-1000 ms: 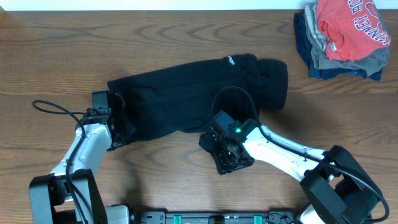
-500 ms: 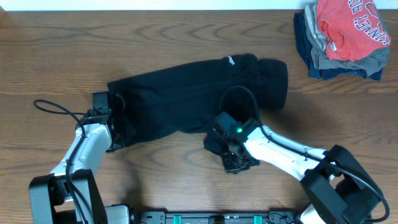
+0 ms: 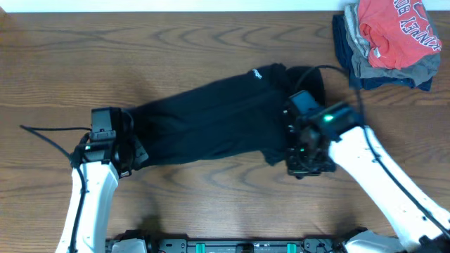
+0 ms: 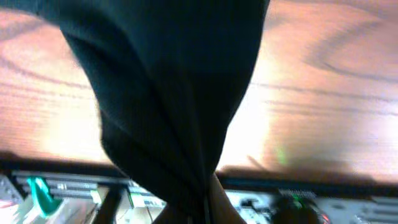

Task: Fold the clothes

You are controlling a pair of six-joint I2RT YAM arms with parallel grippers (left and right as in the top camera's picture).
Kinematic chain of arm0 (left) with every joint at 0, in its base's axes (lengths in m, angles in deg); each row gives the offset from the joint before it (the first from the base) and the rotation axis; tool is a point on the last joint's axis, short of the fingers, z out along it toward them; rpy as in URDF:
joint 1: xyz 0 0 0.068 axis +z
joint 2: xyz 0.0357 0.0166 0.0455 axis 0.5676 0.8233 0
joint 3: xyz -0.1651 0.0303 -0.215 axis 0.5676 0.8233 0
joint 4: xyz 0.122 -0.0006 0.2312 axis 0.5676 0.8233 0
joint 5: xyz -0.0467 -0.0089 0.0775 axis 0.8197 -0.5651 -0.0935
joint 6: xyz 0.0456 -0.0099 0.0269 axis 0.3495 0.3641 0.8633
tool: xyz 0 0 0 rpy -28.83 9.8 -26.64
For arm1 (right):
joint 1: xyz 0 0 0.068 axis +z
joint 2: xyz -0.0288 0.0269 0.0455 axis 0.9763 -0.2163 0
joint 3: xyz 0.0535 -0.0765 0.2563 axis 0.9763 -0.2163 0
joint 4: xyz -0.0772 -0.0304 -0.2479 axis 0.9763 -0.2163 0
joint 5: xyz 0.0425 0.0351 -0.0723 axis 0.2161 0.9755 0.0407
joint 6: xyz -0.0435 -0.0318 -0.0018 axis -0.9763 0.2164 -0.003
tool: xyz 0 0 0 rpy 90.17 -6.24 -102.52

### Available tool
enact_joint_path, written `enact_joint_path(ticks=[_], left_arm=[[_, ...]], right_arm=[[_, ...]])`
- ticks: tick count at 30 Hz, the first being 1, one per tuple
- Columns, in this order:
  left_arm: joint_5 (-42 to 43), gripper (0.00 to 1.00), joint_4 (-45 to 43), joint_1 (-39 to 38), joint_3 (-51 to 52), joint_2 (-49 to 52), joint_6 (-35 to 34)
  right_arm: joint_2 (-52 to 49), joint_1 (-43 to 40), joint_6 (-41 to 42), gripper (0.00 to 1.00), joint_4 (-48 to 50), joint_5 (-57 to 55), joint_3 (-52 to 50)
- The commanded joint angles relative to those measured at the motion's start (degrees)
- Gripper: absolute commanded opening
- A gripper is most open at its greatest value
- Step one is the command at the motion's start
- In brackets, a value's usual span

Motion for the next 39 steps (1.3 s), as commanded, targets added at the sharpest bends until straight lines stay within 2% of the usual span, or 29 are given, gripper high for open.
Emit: enact_joint_path(ticks=[1,7,15,23,31,39], left_arm=[[-0.5,0.06,0.57,0.15,-1.03,-0.59,1.6],[-1.11,0.06,-0.72,0.15,-1.01,0.09,1.57],[-1.14,0.06,-4.39,0.15,-0.94,3.04,1.55],[-2.16,0.06,-12.07,0.15,-0.94,11.74,1.53],[-2.16,0.06,-18.95,0.15,-0.94,19.98,1.53],[-2.19,0.06,-22.51,0.15,-0.94,21.31,1.53]], right_arm=[[1.79,-3.02,-4.85,0.01,-2.1,-0.61,3.76],[1.14,-6.84,-9.84,0.01,2.93,-3.89,5.88],[-3.78,-10.23,-13.81,0.01,21.31,-3.87,5.88],[-11.21,-10.51,-17.2,0.01,40.44,-4.02,5.9],[-19.1,-10.56,-19.37,0.01,51.3,-4.04,5.9],[-27.15,-10.62,-19.32,0.04,57.05,-5.81,5.9]])
